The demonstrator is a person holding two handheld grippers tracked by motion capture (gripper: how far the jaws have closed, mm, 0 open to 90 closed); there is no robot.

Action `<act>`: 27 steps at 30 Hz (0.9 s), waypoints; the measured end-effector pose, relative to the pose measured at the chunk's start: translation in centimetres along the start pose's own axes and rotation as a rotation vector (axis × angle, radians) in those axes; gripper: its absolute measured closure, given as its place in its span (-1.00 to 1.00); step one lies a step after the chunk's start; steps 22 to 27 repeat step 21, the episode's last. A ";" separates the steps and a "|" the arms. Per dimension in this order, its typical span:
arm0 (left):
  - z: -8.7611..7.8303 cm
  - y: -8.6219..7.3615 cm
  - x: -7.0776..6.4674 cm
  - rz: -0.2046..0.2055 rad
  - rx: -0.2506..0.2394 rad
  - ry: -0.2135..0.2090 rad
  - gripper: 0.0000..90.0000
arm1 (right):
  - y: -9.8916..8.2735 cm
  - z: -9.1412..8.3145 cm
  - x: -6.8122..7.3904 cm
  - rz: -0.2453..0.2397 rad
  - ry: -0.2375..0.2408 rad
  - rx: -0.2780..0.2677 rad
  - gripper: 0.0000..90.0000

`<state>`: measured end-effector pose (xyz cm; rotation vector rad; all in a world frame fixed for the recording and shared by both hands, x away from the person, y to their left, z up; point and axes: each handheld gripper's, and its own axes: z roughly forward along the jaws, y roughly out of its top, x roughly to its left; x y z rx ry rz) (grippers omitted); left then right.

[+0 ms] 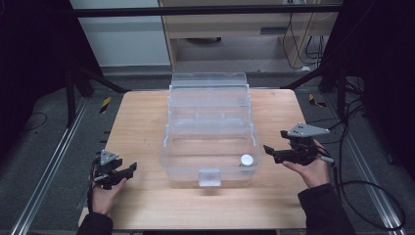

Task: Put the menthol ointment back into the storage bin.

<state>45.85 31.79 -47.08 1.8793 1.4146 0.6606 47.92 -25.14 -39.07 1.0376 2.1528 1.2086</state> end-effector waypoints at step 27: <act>0.5 -0.6 0.6 -0.011 -0.004 0.042 -0.53 | -7.5 0.8 -2.9 0.160 -0.110 0.034 -0.72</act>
